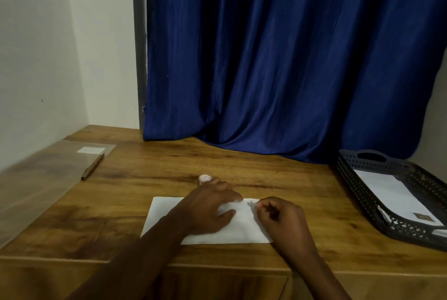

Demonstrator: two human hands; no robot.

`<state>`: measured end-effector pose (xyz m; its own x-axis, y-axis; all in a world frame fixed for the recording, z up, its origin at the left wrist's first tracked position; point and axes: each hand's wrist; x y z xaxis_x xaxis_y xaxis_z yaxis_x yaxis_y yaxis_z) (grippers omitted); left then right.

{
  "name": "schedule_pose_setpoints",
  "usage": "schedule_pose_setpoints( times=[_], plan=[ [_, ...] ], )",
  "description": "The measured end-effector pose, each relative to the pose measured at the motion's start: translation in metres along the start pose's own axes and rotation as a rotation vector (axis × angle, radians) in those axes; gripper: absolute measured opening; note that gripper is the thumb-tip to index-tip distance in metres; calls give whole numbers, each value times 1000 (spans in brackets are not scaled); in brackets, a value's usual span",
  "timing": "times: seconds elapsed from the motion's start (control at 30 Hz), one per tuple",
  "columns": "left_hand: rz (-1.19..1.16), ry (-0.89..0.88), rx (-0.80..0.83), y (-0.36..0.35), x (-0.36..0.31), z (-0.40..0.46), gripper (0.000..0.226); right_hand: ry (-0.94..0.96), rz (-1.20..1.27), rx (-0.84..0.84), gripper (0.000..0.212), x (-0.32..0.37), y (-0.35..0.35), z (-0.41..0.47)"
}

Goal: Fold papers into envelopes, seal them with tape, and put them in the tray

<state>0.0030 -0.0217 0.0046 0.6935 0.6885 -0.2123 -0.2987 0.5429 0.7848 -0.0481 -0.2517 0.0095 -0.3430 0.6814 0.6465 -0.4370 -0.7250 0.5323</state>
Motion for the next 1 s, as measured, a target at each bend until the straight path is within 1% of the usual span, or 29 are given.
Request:
schedule_pose_setpoints(
  times=[0.07,0.13,0.33,0.43,0.57,0.93,1.0],
  plan=[
    [-51,6,29,-4,4,-1,38,120,-167,-6,12,1,-3,6],
    [-69,9,12,-6,7,-2,37,189,-287,5,12,4,-4,11],
    [-66,17,-14,-7,6,-2,39,336,-466,17,13,-3,-20,14],
    [-47,25,0,-7,5,-1,43,358,-497,23,13,-11,-24,12],
    [-4,-12,39,-10,6,-1,50,385,-496,16,13,-15,-25,11],
    [86,-20,88,-6,4,1,45,387,-500,35,12,-16,-27,10],
    [78,-12,92,-5,3,1,45,412,-495,60,16,-15,-25,9]
  ],
)
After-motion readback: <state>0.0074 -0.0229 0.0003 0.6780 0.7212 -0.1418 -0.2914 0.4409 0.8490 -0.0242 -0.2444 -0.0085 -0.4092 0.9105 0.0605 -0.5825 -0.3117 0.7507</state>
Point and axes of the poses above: each hand's wrist, its own z-axis towards the middle knuckle, its own y-axis out of the back of the hand, x = y × z, and after that the axes turned 10 degrees about -x, right-handed
